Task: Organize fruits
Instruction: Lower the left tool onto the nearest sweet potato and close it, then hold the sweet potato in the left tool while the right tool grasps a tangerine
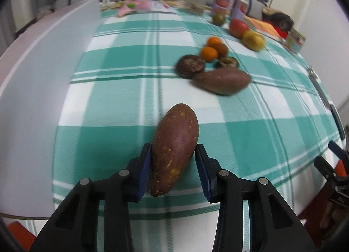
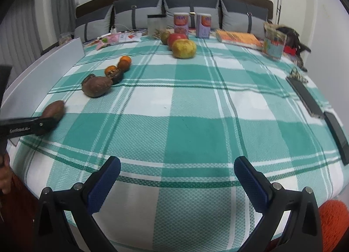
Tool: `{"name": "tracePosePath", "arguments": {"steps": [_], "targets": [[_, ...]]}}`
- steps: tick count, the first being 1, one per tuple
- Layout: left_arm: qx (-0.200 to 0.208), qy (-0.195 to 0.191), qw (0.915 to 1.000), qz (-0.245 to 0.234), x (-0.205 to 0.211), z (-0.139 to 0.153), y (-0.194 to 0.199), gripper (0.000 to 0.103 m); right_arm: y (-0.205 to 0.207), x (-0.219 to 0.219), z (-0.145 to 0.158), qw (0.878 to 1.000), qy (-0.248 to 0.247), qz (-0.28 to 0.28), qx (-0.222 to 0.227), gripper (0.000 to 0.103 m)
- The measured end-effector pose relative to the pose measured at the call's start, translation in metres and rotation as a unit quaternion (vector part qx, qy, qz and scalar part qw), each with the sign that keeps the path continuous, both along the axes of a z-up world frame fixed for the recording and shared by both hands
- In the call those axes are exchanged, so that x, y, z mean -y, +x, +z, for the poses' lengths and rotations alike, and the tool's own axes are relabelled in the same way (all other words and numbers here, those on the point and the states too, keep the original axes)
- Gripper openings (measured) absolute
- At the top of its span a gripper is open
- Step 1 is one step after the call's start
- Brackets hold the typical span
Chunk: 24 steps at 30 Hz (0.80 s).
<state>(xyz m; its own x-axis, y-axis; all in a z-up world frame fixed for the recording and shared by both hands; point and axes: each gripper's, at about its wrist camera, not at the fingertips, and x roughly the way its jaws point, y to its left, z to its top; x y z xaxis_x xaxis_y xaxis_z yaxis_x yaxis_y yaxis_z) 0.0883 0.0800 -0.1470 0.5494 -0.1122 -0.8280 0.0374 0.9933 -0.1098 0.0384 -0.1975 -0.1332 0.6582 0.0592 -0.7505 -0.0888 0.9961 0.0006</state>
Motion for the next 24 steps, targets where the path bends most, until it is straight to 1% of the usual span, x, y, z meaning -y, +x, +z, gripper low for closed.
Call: {"name": "tracePosePath", "arguments": {"steps": [1,2,3,4,7,9,11,12,13,15,16,18,20,22,24], "targets": [[0.001,-0.002,1.0000,-0.001,-0.002,0.000,0.000,0.058,0.002,0.003,-0.001,1.000,0.007,-0.006,-0.006,0.103],[0.003,-0.004,1.0000,0.000,-0.005,-0.001,0.000,0.066,0.003,0.006,-0.001,1.000,0.015,-0.012,-0.011,0.103],[0.007,-0.005,1.0000,0.002,-0.006,-0.001,-0.001,0.078,0.006,0.011,-0.001,0.999,0.028,-0.018,-0.020,0.103],[0.012,-0.006,0.9999,0.005,-0.008,-0.002,-0.003,0.080,0.010,0.015,0.001,0.998,0.041,-0.024,-0.032,0.103],[0.009,-0.022,0.9997,0.005,-0.012,-0.010,-0.005,0.080,0.029,0.026,0.007,0.995,0.082,-0.028,-0.051,0.103],[0.018,-0.015,0.9997,-0.003,-0.009,-0.010,-0.007,0.082,0.054,0.025,0.014,0.994,0.085,-0.017,-0.060,0.103],[0.020,-0.005,0.9997,-0.011,-0.004,-0.011,-0.006,0.083,0.093,0.014,0.019,0.991,0.099,0.012,-0.091,0.103],[0.022,0.000,0.9997,-0.014,-0.002,-0.011,-0.007,0.083,0.107,0.008,0.021,0.989,0.106,0.023,-0.101,0.098],[0.023,0.002,0.9996,-0.016,-0.002,-0.011,-0.007,0.083,0.129,-0.003,0.023,0.986,0.117,0.038,-0.114,0.086],[0.026,0.002,0.9995,-0.019,-0.001,-0.011,-0.007,0.083,0.174,-0.025,0.025,0.978,0.142,0.058,-0.141,0.075],[0.026,-0.001,0.9995,-0.019,-0.002,-0.011,-0.007,0.083,0.188,-0.033,0.025,0.975,0.152,0.060,-0.150,0.073],[0.028,-0.010,0.9994,-0.020,-0.004,-0.011,-0.007,0.083,0.232,-0.056,0.023,0.967,0.180,0.054,-0.170,0.072],[0.030,-0.017,0.9992,-0.021,-0.006,-0.011,-0.008,0.083,0.260,-0.074,0.018,0.964,0.188,0.047,-0.182,0.072],[0.031,-0.019,0.9991,-0.023,-0.008,-0.011,-0.009,0.083,0.286,-0.091,0.008,0.957,0.202,0.041,-0.204,0.067],[0.032,-0.016,0.9990,-0.026,-0.007,-0.012,-0.009,0.084,0.305,-0.106,-0.003,0.952,0.200,0.035,-0.229,0.064]]}}
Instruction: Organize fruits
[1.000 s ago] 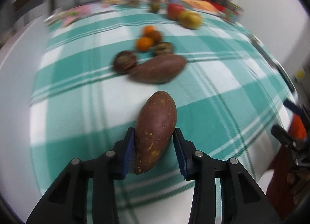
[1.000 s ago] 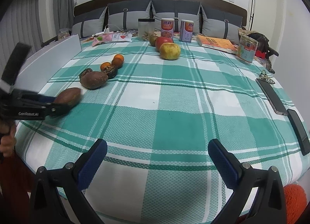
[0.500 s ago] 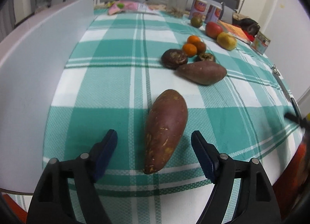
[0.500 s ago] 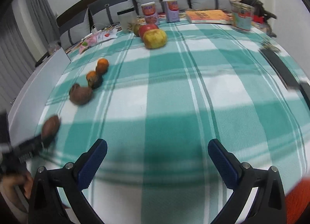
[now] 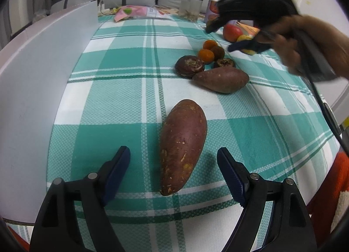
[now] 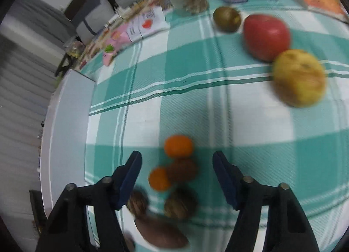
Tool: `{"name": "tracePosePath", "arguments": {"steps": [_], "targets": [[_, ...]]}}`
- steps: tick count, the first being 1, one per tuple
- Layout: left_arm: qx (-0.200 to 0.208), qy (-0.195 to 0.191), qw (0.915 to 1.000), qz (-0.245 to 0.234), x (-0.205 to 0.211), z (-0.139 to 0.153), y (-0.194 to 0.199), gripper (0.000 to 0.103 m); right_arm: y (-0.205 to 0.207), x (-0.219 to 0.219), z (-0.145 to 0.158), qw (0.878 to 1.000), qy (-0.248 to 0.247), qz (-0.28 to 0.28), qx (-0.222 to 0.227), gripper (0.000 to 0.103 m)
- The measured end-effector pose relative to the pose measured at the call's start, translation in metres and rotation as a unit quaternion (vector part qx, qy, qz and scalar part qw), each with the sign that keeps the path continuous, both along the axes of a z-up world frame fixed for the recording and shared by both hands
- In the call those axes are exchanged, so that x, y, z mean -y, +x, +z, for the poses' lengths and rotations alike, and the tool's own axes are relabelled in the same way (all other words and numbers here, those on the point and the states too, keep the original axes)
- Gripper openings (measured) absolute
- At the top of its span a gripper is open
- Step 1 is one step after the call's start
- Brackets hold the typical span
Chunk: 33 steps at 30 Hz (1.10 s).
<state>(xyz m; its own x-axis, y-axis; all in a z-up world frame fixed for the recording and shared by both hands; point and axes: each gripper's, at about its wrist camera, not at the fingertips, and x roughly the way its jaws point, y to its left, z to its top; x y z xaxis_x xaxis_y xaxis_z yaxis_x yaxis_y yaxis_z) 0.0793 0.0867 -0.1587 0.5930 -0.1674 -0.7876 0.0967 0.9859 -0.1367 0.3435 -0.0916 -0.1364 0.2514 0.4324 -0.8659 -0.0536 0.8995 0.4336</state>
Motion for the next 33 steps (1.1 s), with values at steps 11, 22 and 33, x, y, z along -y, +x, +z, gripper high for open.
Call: {"name": "tracePosePath", "arguments": {"steps": [11,22,33], "targets": [[0.003,0.015,0.9999,-0.005,0.006,-0.001,0.001,0.088,0.006,0.010,-0.001,1.000,-0.016,0.024,0.000,0.030],[0.000,-0.042,0.9990,0.016,-0.005,0.002,-0.001,0.088,-0.174,0.087,-0.005,0.983,-0.109,0.105,0.108,0.030],[-0.008,-0.023,0.9996,0.010,-0.001,0.002,-0.012,0.088,-0.252,0.102,-0.011,0.971,-0.136,0.075,0.179,0.077]]}}
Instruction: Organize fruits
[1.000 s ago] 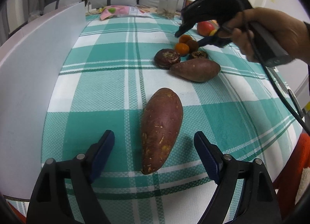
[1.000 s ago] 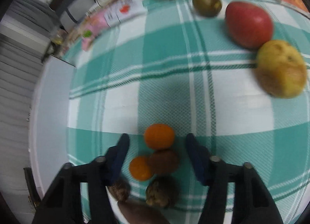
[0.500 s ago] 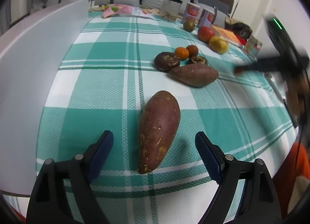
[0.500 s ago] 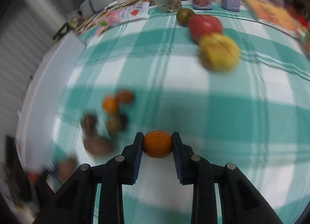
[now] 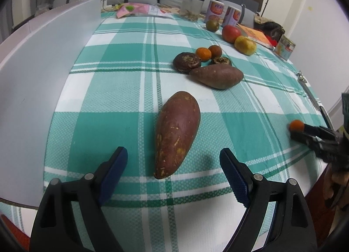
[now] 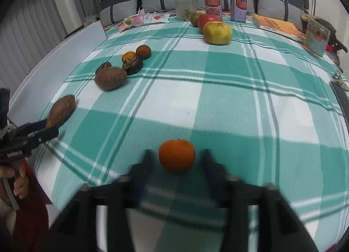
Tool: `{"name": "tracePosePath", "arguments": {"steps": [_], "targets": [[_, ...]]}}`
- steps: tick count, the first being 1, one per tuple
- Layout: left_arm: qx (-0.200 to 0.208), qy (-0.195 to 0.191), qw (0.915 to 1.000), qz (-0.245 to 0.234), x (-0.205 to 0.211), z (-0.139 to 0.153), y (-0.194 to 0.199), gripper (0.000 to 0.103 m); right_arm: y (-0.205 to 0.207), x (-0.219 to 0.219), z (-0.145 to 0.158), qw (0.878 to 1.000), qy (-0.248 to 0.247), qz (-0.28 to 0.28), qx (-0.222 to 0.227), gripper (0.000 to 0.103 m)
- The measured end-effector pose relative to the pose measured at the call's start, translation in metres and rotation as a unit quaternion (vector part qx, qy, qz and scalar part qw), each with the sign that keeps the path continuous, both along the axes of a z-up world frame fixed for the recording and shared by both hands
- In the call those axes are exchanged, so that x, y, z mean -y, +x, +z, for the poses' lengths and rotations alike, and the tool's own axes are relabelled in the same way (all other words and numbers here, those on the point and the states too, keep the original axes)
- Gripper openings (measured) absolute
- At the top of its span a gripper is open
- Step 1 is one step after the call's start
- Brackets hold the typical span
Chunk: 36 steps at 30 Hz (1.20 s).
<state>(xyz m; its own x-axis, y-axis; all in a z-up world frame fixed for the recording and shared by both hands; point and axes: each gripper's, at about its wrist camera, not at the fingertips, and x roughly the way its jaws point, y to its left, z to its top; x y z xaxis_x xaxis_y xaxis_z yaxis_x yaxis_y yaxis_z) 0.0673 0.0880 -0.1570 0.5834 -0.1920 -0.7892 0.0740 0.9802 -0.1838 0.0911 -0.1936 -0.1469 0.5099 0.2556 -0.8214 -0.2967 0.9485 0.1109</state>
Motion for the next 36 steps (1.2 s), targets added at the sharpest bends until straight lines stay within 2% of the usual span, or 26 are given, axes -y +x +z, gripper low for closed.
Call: {"name": "tracePosePath", "arguments": {"steps": [1,6,10,15,17,19,21,23,26,28,32,34,36], "targets": [[-0.001,-0.002,1.0000,0.001,-0.001,0.000,0.000,0.088,-0.006,-0.002,-0.001,1.000,-0.006,0.002,0.002,0.087],[-0.005,-0.013,0.9999,0.004,-0.006,0.001,-0.002,0.088,-0.025,-0.004,-0.007,1.000,-0.028,0.003,0.007,0.092],[-0.008,-0.015,0.9999,0.002,-0.010,0.002,-0.001,0.087,-0.027,-0.001,-0.007,1.000,-0.017,0.001,-0.002,0.096],[-0.020,0.020,0.9992,-0.028,0.003,0.005,0.012,0.085,-0.029,0.008,-0.005,1.000,0.010,-0.008,-0.009,0.096],[-0.022,0.037,0.9985,-0.033,0.009,0.006,0.018,0.079,-0.030,0.012,-0.003,1.000,0.023,-0.013,-0.011,0.096],[-0.038,0.058,0.9971,-0.033,0.014,0.002,0.026,0.056,-0.030,0.016,-0.002,0.999,0.038,-0.018,-0.013,0.095],[-0.037,0.078,0.9958,-0.027,0.016,0.002,0.029,0.052,-0.029,0.019,-0.001,0.999,0.044,-0.022,-0.011,0.095],[-0.038,0.076,0.9959,-0.028,0.017,0.003,0.031,0.041,-0.028,0.020,0.000,0.999,0.040,-0.025,-0.007,0.095],[-0.040,0.073,0.9962,-0.024,0.017,0.003,0.030,0.040,-0.022,0.019,0.001,0.999,0.037,-0.024,-0.003,0.085],[-0.044,0.055,0.9975,-0.013,0.013,0.004,0.028,0.039,-0.012,0.015,0.001,0.999,0.035,-0.025,-0.009,0.070],[-0.052,0.011,0.9985,0.013,0.002,0.005,0.027,0.039,-0.001,0.006,0.001,0.999,0.029,-0.019,-0.013,0.054],[-0.051,0.014,0.9985,0.012,0.004,0.005,0.027,0.039,0.000,-0.004,-0.001,1.000,-0.003,-0.009,-0.005,0.029],[-0.050,0.015,0.9986,0.010,0.006,0.006,0.025,0.039,0.000,-0.007,0.000,1.000,-0.017,-0.009,-0.008,0.029]]}}
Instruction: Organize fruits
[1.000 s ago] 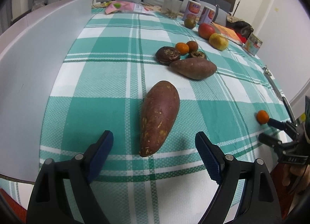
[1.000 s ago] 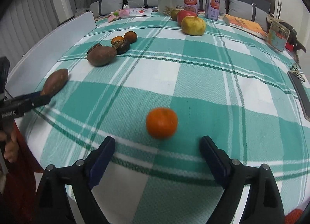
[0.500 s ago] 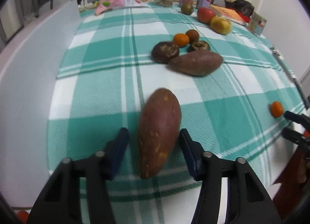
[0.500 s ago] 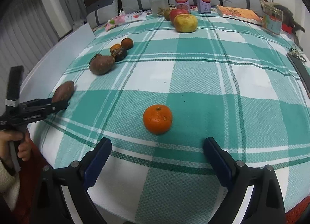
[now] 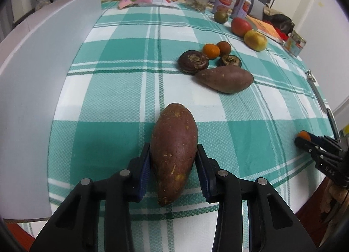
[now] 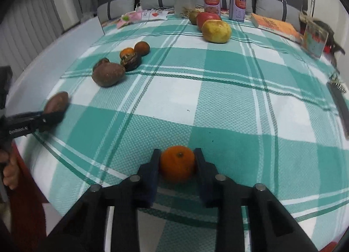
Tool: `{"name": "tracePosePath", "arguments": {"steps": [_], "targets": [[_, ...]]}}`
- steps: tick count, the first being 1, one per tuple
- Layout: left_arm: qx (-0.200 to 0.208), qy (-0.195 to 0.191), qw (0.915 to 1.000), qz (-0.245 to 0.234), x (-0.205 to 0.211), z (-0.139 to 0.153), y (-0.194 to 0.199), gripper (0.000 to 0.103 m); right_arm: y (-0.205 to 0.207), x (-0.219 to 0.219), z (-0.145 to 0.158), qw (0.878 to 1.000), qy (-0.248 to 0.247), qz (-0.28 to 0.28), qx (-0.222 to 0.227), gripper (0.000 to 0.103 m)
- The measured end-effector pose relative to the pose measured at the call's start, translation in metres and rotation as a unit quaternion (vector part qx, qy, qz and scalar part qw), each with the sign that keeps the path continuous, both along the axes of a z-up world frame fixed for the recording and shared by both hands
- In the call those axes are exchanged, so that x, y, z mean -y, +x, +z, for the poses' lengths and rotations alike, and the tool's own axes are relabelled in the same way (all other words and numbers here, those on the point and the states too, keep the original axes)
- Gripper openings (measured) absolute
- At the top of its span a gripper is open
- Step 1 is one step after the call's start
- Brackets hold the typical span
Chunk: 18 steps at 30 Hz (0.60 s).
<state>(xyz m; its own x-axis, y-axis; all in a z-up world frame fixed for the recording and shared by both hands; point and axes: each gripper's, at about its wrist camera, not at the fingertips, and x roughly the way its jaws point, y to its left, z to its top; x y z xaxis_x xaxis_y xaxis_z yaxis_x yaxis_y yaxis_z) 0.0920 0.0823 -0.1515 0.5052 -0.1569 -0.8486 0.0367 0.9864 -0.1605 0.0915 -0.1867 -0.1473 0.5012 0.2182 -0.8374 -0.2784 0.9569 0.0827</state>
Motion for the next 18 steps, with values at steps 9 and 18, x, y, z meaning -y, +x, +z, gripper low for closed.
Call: {"name": "tracePosePath", "arguments": {"steps": [9,18], "targets": [[0.030,-0.088,0.9956,0.012,-0.031,0.073,-0.013,0.039,0.014,-0.009,0.032,0.992,0.097,0.008,-0.081,0.029],[0.066,-0.060,0.9876,0.129,-0.175,0.149,-0.020,0.039,0.045,-0.202,0.155,0.963,0.177,0.200,-0.037,0.029]]}}
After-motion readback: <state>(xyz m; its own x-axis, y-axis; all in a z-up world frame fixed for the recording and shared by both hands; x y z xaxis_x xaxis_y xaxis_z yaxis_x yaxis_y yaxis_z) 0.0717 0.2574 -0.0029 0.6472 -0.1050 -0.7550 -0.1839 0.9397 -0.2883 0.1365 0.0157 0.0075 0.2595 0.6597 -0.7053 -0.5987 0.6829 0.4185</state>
